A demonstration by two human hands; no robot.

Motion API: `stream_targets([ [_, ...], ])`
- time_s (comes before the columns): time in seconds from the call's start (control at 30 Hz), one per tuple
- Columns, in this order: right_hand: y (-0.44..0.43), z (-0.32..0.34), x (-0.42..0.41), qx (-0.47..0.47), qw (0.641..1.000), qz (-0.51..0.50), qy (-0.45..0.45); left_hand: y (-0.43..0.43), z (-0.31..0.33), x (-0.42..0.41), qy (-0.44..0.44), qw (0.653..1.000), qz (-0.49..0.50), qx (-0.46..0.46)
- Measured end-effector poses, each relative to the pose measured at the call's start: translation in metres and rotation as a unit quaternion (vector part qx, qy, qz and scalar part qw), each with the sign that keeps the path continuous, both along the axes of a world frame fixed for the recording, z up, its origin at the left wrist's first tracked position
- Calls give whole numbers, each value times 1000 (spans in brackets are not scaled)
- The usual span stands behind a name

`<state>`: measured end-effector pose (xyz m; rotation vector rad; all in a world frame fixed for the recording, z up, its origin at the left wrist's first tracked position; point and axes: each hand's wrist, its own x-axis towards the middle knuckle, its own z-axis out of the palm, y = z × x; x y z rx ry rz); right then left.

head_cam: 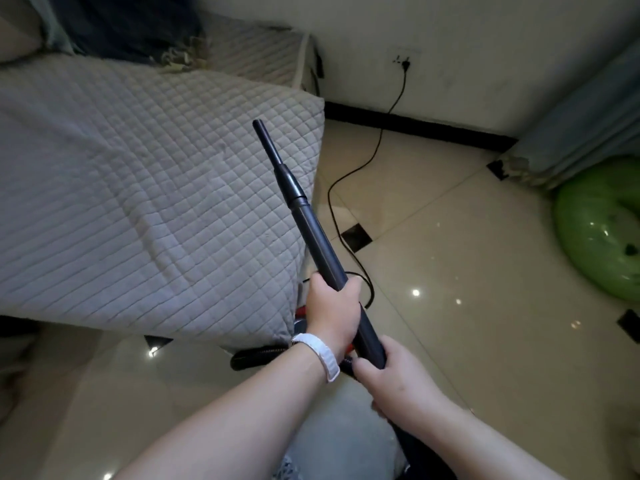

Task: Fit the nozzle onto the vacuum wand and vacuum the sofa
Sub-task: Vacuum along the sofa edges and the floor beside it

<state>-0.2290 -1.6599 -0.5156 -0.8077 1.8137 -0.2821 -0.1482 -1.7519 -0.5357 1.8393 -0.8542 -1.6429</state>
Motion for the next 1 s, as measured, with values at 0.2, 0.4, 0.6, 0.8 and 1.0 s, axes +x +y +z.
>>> stream_targets([
  [0.2, 14, -3, -73, 24, 998, -47, -33, 10, -6, -83, 47, 999, 14, 22],
  [0.4, 28, -9, -178, 19, 996, -66, -48, 21, -12, -191, 28, 999, -24, 4],
  [0.6, 40, -15, -284, 4, 988, -141, -70, 28, -11, -312, 44, 997, -69, -6],
  [0.8, 60, -27, -368, 11, 974, -207, -96, 42, -20, -410, 27, 990, -136, -18],
  [1.0, 83, -46, -414, 33, 961, -240, -134, 62, -45, -463, -15, 983, -180, 12],
])
